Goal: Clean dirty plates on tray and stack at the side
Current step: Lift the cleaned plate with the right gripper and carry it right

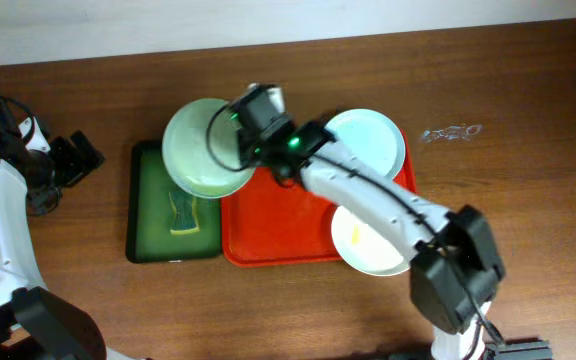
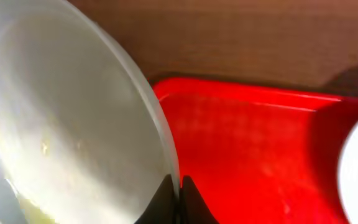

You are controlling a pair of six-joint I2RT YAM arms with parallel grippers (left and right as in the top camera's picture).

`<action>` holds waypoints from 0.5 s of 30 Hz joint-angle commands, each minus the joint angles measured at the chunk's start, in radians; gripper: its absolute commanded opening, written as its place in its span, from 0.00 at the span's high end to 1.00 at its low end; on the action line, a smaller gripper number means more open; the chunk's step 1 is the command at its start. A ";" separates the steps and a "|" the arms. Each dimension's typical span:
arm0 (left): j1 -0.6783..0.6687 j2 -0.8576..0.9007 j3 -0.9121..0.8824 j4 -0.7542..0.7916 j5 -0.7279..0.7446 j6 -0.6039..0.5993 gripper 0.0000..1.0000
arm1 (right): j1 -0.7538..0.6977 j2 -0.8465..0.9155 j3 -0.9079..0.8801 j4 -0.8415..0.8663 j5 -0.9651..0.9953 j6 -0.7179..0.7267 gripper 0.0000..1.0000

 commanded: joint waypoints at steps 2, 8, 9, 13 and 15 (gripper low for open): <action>0.002 -0.017 0.012 0.002 0.007 0.002 0.01 | 0.122 0.053 0.018 0.059 0.381 -0.038 0.96; 0.002 -0.017 0.013 0.002 0.007 0.002 0.01 | 0.256 0.029 0.018 0.308 0.762 -0.547 0.96; 0.002 -0.017 0.012 0.002 0.007 0.001 0.01 | 0.277 0.028 0.018 0.351 0.815 -0.615 0.96; 0.002 -0.017 0.012 0.002 0.007 0.002 0.01 | 0.345 0.028 0.018 0.543 0.938 -0.902 0.96; 0.002 -0.017 0.012 0.002 0.007 0.002 0.01 | 0.364 0.028 0.018 0.625 0.966 -1.015 0.96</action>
